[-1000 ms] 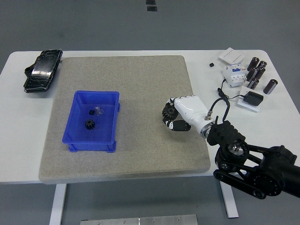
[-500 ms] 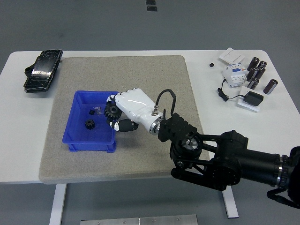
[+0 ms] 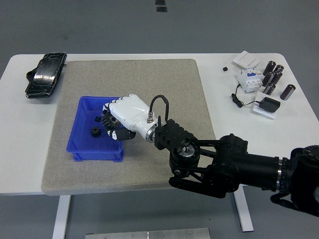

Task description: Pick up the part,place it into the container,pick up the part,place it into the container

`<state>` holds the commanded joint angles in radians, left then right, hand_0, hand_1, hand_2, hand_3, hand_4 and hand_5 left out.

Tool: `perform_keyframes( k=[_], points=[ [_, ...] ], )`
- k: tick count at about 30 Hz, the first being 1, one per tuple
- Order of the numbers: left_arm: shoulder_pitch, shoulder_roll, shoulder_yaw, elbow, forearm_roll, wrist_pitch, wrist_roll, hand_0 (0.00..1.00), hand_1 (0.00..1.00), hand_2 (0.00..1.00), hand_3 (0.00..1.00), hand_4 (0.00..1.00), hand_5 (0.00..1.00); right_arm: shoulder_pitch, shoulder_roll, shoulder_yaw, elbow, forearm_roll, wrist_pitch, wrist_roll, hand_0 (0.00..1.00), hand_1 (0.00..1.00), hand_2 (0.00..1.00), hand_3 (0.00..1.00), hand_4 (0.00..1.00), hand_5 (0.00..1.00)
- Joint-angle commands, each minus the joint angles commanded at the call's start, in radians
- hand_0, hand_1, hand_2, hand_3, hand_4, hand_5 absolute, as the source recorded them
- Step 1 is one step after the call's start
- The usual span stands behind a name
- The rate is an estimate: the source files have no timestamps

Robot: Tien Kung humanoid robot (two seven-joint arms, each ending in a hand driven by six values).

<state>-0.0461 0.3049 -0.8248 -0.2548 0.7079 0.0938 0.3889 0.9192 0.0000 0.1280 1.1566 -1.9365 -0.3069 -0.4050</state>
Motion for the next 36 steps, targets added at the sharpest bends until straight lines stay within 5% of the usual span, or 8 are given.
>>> perform_keyframes(
  k=[4, 5, 19, 30, 36],
  points=[
    [0.0, 0.0, -0.003, 0.0, 0.003, 0.0, 0.001, 0.682, 0.656, 0.625, 0.571, 0.693, 0.294, -0.002, 0.0, -0.015, -0.004, 0.012, 0.0, 0.006, 0.861, 0.913, 0.897, 0.823, 0.673, 0.439],
    [0.0, 0.0, -0.003, 0.0, 0.003, 0.0, 0.002, 0.682, 0.656, 0.625, 0.57, 0.696, 0.297, -0.002, 0.0, -0.018, -0.003, 0.014, -0.002, 0.008, 0.934, 0.971, 0.971, 0.935, 0.813, 0.52],
    [0.003, -0.002, -0.004, 0.0, 0.003, -0.001, 0.001, 0.682, 0.657, 0.625, 0.571, 0.693, 0.295, -0.052, -0.015, 0.126, 0.095, 0.213, -0.109, 0.122, 0.902, 0.937, 0.922, 0.891, 0.812, 0.525],
    [0.008, -0.005, 0.004, 0.002, -0.012, 0.001, -0.004, 0.681, 0.657, 0.623, 0.57, 0.686, 0.29, -0.227, -0.204, 0.377, 0.22, 0.383, -0.134, 0.234, 0.82, 0.855, 0.835, 0.814, 0.809, 0.53],
    [0.008, -0.003, -0.001, 0.002, -0.007, 0.001, -0.002, 0.682, 0.656, 0.623, 0.57, 0.685, 0.288, -0.333, -0.296, 0.477, 0.191, 0.492, -0.133, 0.312, 0.8, 0.842, 0.824, 0.809, 0.81, 0.532]
  ],
)
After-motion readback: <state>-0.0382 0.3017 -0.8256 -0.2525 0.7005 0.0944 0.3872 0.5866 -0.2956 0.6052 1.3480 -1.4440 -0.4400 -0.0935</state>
